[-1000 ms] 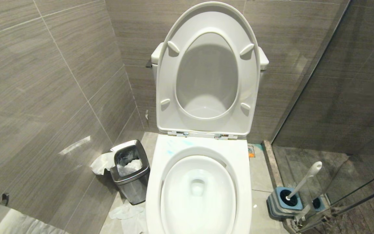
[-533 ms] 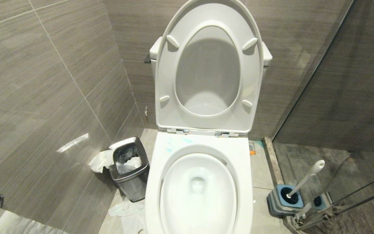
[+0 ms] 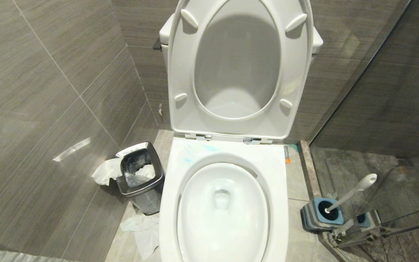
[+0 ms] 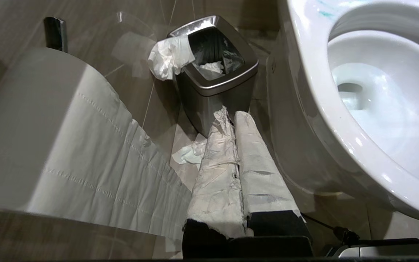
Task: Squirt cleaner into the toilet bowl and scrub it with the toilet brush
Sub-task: Pour in the cleaning agent
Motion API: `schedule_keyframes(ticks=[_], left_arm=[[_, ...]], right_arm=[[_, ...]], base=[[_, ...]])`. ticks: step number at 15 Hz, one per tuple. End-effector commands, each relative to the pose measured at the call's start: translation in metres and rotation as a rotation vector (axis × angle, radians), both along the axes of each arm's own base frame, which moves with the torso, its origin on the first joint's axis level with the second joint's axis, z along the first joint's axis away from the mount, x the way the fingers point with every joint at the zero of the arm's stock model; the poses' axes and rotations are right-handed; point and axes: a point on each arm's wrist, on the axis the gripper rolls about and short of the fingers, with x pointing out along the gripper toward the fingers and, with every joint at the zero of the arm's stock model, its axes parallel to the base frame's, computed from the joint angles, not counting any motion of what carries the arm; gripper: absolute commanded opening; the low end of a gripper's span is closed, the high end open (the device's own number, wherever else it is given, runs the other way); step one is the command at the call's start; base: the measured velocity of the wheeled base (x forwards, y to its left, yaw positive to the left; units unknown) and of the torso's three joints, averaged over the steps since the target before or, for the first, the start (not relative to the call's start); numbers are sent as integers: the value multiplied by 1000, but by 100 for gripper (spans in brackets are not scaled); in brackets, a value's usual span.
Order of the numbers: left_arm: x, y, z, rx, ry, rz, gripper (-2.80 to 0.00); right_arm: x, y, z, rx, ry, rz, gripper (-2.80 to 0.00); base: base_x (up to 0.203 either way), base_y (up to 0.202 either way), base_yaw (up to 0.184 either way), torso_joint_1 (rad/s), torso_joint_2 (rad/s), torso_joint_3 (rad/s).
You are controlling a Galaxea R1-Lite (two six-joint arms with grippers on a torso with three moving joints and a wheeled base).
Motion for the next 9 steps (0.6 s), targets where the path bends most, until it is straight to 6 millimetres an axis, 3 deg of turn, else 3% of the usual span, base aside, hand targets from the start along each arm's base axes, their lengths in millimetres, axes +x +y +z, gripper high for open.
schedule_keyframes(ticks=[1,9], left_arm=[[0,0,0,0,3,0,-280],[0,0,0,0,3,0,-280]], right_arm=[[0,0,0,0,0,0,-280],[0,0,0,0,1,1,-280]], base=[[0,0,0,1,2,-198],[0,0,0,5,2,-196]])
